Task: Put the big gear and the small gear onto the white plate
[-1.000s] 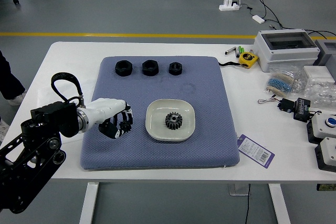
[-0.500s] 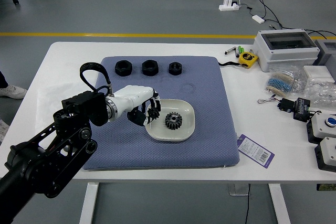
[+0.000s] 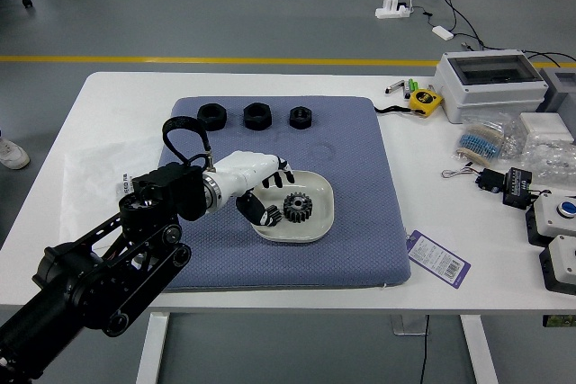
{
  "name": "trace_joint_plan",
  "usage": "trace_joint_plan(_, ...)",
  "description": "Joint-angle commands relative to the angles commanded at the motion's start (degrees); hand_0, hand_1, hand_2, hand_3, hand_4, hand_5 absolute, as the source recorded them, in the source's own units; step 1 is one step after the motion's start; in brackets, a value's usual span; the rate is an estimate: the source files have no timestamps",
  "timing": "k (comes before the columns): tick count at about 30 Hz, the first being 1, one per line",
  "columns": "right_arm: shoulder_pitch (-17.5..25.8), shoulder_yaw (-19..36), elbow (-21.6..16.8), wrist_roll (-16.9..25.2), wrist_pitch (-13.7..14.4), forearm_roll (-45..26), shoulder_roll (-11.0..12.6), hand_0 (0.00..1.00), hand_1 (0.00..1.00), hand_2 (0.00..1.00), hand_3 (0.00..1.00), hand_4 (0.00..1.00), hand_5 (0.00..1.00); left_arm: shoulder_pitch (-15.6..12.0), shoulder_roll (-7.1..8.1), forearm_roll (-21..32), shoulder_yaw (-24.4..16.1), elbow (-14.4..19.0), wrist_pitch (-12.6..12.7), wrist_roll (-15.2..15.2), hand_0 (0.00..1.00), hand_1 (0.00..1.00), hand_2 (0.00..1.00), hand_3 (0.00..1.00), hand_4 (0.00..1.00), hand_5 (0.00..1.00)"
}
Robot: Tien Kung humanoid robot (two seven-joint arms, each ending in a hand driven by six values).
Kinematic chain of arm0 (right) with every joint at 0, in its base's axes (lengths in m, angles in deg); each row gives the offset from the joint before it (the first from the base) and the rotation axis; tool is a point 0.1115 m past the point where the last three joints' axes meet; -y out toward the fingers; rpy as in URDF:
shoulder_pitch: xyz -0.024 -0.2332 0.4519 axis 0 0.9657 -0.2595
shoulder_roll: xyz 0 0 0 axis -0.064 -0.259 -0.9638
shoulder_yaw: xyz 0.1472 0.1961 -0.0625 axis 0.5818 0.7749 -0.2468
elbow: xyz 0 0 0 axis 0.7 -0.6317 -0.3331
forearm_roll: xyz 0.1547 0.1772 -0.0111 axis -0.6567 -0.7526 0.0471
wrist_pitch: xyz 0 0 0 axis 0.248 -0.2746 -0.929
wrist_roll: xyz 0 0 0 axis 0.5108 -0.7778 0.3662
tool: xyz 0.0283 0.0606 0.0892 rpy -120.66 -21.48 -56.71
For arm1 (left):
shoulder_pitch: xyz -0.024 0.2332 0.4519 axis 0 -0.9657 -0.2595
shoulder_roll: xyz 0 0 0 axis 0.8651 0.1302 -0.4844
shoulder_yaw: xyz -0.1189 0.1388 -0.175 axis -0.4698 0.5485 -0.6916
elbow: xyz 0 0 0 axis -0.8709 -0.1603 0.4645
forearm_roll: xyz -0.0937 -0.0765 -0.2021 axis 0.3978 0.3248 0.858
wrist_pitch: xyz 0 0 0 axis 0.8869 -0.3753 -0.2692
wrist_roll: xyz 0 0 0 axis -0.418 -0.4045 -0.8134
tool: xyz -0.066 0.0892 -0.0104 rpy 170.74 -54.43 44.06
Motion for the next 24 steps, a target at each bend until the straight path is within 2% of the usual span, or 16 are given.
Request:
trace_joint_plan(5,0.05,-0.06,-0.01,0.05,-0.04,-0.09,0.03,0.655,0.660,0.727,0.575,0.836,0.678,-0.39,0.28,0.02,-0.61,1.05,0.23,0.11,0.462,0.639,0.740,0.770,0.998,0.333)
trace_joint_plan(9,0.05,-0.13,-0.01,0.06,-0.07,-0.22,0.03,0.655,0.660,0.727,0.575,0.836,0.678,-0.65,0.33,-0.11,-1.39,2.00,2.05,0.91,0.465,0.640,0.728,0.771,0.998,0.338)
trace_joint_plan(12,-0.03,-0.29,0.01,0.14,-0.08,-0.55,0.01,0.655,0.660,0.727,0.575,0.836,0.678,-1.53,0.27,0.80,-2.66,2.26,8.44,5.27,0.465,0.640,0.728,0.771,0.998,0.338)
trace_joint_plan(13,-0.03,-0.30,0.01,0.14,-0.08,-0.57,0.01,0.655,0.660,0.727,0.575,0.836,0.678,-1.60,0.25,0.91,-2.76,2.26,10.67,5.84,0.465,0.640,0.728,0.771,0.998,0.338)
trace_joint_plan(14,-0.08,-0.31,0.01,0.15,-0.07,-0.60,-0.01,0.655,0.660,0.727,0.575,0.836,0.678,-2.16,-0.07,2.79,-3.76,1.86,13.27,7.83,0.465,0.640,0.728,0.771,0.998,0.338)
trace_joint_plan(15,-0.11,-0.30,0.02,0.13,-0.05,-0.56,-0.03,0.656,0.660,0.728,0.575,0.836,0.678,-2.89,-0.43,4.97,-4.91,1.26,15.87,9.83,0.493,0.621,0.682,0.738,0.998,0.409)
trace_joint_plan(20,-0.21,-0.27,0.05,0.04,-0.02,-0.48,-0.05,0.656,0.660,0.728,0.575,0.836,0.678,-5.74,-1.70,15.89,-9.24,0.12,28.11,16.34,0.493,0.621,0.682,0.738,0.998,0.409)
trace_joint_plan(21,-0.22,-0.25,0.06,0.01,-0.01,-0.45,-0.06,0.655,0.661,0.728,0.575,0.836,0.678,-6.45,-1.96,17.87,-10.12,0.02,29.79,17.28,0.504,0.606,0.673,0.677,0.992,0.369)
trace_joint_plan(22,-0.23,-0.23,0.06,-0.01,-0.01,-0.44,-0.06,0.655,0.661,0.728,0.575,0.836,0.678,-7.33,-2.22,20.11,-11.14,-0.06,30.89,18.09,0.504,0.606,0.673,0.677,0.992,0.369)
trace_joint_plan(24,-0.24,-0.29,0.07,0.03,-0.04,-0.54,-0.06,0.655,0.661,0.728,0.575,0.836,0.678,-9.13,-2.89,24.95,-12.98,-0.12,31.00,19.27,0.504,0.606,0.673,0.677,0.992,0.369)
